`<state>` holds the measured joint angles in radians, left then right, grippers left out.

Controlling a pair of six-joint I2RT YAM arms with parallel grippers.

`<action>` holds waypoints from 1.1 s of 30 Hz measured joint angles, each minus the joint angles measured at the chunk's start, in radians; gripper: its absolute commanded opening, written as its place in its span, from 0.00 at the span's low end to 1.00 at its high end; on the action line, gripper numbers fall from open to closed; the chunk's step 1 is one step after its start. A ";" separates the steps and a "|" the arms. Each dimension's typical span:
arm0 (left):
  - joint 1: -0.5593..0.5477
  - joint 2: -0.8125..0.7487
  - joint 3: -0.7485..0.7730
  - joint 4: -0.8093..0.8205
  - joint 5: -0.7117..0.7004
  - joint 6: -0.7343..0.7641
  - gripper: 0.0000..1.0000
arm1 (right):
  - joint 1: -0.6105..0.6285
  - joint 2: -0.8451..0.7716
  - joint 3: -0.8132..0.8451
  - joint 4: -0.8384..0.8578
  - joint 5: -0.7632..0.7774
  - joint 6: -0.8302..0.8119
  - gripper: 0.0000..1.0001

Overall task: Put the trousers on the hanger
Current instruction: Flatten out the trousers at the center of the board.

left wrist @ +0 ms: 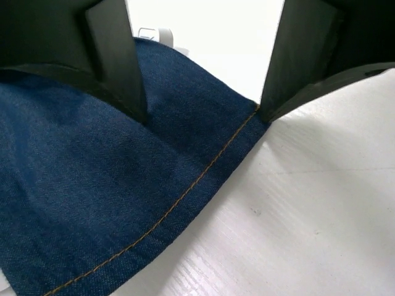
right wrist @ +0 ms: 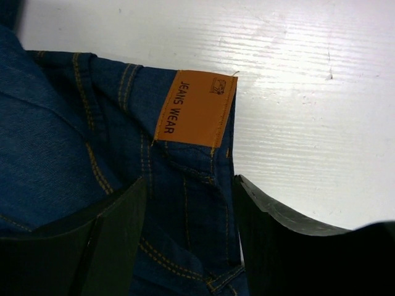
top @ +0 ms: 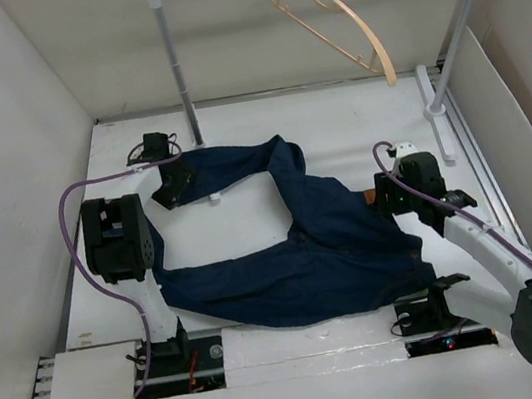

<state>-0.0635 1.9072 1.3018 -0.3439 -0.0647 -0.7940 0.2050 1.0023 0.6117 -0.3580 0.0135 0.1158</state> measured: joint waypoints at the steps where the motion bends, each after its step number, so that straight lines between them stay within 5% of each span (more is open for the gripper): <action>1: 0.000 0.000 0.000 -0.001 0.000 0.002 0.57 | -0.005 0.009 -0.005 0.009 -0.006 0.002 0.67; 2: 0.000 0.000 0.000 -0.008 0.003 0.009 0.13 | -0.010 0.022 -0.007 0.015 -0.011 0.002 0.69; 3: 0.000 0.002 -0.002 -0.007 0.003 0.010 0.12 | -0.013 0.040 -0.007 0.026 -0.014 0.002 0.69; 4: 0.000 0.004 -0.003 -0.008 0.003 0.009 0.00 | -0.015 0.056 -0.007 0.037 -0.023 0.002 0.69; 10: 0.006 0.012 -0.013 -0.004 0.003 0.028 0.00 | -0.064 0.179 -0.008 0.123 -0.078 0.002 0.69; 12: 0.010 0.012 -0.013 -0.004 0.003 0.035 0.00 | -0.116 0.229 -0.015 0.169 -0.121 0.009 0.55; 13: 0.012 0.010 -0.013 -0.004 0.002 0.040 0.00 | -0.140 0.259 -0.018 0.188 -0.144 0.013 0.41; 14: 0.017 0.008 -0.013 -0.005 0.003 0.046 0.00 | -0.160 0.290 -0.020 0.204 -0.163 0.013 0.11; 16: 0.034 0.005 -0.013 -0.006 0.003 0.053 0.00 | -0.182 0.335 -0.029 0.221 -0.201 0.024 0.00; 22: 0.134 -0.071 -0.014 -0.018 0.016 0.064 0.00 | -0.194 0.203 -0.028 0.180 -0.220 0.041 0.00; 33: 0.158 -0.434 0.113 0.005 0.006 0.069 0.00 | -0.233 -0.085 0.315 0.087 -0.006 -0.021 0.00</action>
<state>0.0944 1.4734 1.4143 -0.3386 -0.0582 -0.7254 -0.0277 0.9176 0.9268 -0.2707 0.0074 0.0948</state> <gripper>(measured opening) 0.003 0.012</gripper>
